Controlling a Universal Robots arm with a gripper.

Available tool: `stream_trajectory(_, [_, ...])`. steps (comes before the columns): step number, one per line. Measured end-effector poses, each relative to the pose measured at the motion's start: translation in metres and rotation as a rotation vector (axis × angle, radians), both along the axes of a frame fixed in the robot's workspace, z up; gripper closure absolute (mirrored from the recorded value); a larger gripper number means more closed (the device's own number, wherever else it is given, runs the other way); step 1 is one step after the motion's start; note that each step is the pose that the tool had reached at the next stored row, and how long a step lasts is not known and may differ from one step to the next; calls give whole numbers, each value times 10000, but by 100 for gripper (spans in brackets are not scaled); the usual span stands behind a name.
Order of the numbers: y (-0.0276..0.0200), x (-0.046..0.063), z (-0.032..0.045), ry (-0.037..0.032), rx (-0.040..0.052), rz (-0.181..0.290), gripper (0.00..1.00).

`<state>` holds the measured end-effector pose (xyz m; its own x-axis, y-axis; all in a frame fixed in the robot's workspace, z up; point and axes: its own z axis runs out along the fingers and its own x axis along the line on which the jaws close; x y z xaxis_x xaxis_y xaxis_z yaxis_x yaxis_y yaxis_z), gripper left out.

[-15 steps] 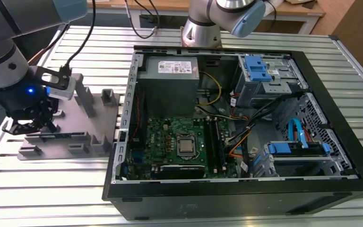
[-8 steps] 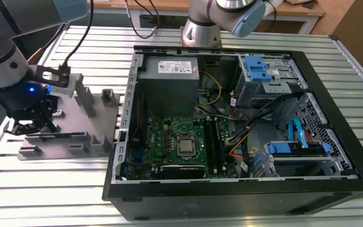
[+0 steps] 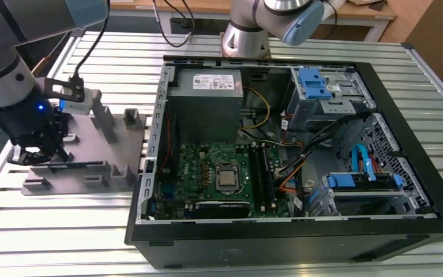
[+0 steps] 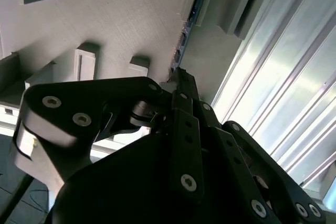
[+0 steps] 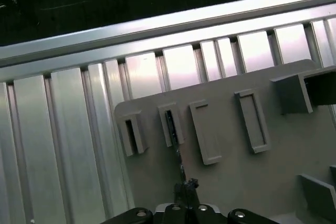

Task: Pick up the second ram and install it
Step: 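Pick up the second ram and move it above second insertion slot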

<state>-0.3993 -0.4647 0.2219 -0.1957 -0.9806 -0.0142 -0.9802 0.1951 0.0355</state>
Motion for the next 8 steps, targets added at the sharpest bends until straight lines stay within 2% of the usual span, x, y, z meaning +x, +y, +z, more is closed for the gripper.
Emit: stream_trajectory(8, [0, 0, -8, 0, 0, 1454, 89])
